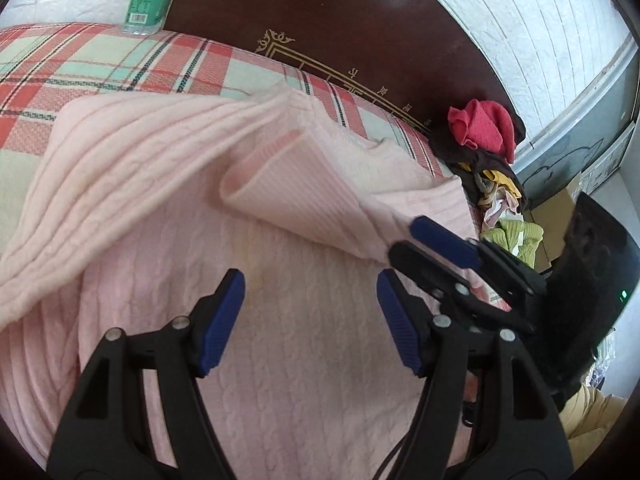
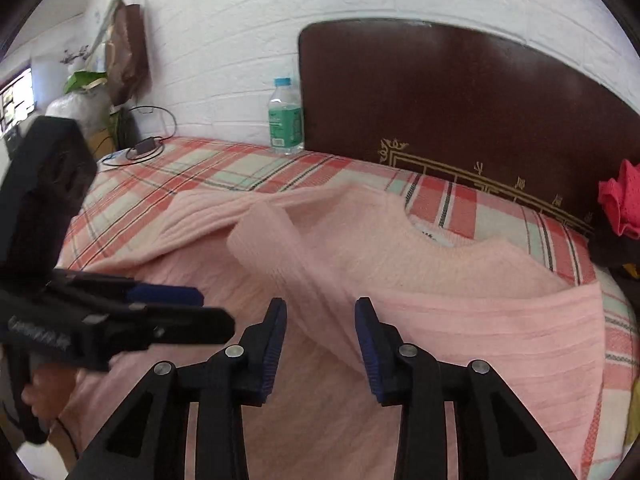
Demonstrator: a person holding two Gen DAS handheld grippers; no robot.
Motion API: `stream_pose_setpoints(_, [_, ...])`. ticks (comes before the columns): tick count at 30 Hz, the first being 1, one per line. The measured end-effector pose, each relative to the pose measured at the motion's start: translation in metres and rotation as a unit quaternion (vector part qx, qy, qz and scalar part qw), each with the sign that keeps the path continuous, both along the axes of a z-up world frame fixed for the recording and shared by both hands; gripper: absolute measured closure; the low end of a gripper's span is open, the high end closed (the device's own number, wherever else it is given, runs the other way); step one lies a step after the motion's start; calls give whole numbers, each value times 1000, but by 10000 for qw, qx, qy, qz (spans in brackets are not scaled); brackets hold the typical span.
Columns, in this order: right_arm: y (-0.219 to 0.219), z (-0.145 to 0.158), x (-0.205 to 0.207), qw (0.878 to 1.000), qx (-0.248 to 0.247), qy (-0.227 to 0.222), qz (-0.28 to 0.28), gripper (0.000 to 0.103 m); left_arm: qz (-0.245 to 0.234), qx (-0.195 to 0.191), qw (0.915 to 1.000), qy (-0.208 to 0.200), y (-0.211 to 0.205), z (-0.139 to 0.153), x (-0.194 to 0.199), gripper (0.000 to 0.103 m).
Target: Fold clothes
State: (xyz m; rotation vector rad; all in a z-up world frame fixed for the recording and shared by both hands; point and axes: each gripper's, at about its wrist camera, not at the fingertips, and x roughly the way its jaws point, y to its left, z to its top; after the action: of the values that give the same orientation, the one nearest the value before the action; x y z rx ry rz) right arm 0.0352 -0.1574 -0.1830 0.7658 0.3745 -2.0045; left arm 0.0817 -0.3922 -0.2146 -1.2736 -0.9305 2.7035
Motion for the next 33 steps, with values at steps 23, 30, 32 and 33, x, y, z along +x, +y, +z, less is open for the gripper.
stream_pose_setpoints(23, [-28,-6,-107,9745,1625,-516,1457,38,-366,-119,9984,-416,7,-14,-21,50])
stream_pose_setpoints(30, [-49,-37,-115,9424,2231,-773,2368,59,-325,-566,9962,-578,8,-13,-35,83])
stream_pose_setpoints(32, [-47,-33,-111,9405,2251,-629,2468,76,-356,-584,9962,-530,6,-11,-36,88])
stream_pose_setpoints(33, [-46,-31,-110,9400,2279,-537,2482,81,-368,-569,9964,-504,5,-10,-36,88])
